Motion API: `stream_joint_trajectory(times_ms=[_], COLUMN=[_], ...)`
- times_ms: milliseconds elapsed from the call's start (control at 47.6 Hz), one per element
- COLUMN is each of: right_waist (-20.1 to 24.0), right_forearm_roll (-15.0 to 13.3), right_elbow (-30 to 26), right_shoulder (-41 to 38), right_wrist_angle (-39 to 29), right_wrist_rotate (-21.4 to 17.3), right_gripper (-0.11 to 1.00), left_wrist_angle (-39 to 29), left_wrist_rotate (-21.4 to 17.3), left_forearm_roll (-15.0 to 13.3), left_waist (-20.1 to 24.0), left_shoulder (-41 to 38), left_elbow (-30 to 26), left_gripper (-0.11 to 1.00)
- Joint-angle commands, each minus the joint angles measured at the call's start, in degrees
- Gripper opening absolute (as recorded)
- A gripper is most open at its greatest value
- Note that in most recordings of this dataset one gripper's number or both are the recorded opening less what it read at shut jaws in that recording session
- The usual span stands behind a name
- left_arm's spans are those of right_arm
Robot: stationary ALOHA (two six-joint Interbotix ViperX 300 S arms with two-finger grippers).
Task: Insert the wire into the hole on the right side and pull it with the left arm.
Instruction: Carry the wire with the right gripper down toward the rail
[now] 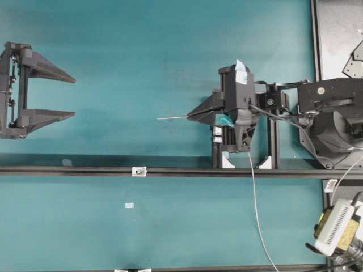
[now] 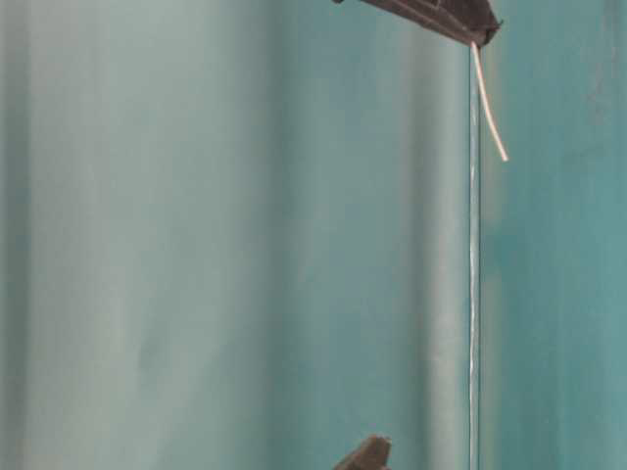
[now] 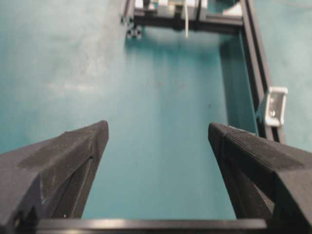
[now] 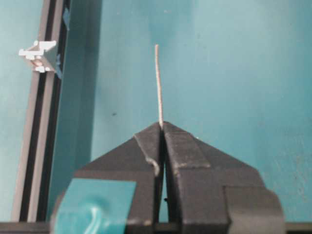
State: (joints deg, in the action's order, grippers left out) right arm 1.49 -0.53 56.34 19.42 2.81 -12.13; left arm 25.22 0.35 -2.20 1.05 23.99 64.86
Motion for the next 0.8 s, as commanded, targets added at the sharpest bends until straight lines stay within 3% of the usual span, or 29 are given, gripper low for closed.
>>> stream_joint_trajectory(times_ms=[0,273,378,652,778], right_waist=[0.09,2.99,4.04,8.88,12.22], right_forearm_roll=[0.09,0.18,1.41,9.23,13.27], right_elbow=[0.53,4.83,7.47,13.1,13.54], right_shoulder=[0.7,0.7,0.7,0.35,-1.67], right_wrist_angle=[3.16,15.56,21.18,32.52,36.3], right_wrist_rotate=[-0.09,-0.09,-0.09,0.7,2.55], right_gripper=[0.01,0.01,0.01,0.01,0.01], left_wrist_angle=[2.64,7.82,9.76,19.6,25.22], left_wrist_rotate=[0.18,4.48,5.27,5.36,5.36], left_forearm_roll=[-0.44,-0.44,-0.44,-0.88,-0.88], left_waist=[0.18,-0.97,-1.76,-4.13,-5.45], left_shoulder=[0.26,-0.62,-1.93,-11.16,-15.91], left_elbow=[0.09,2.46,2.81,2.64,2.37], left_gripper=[0.55,0.55,0.54,0.53,0.47])
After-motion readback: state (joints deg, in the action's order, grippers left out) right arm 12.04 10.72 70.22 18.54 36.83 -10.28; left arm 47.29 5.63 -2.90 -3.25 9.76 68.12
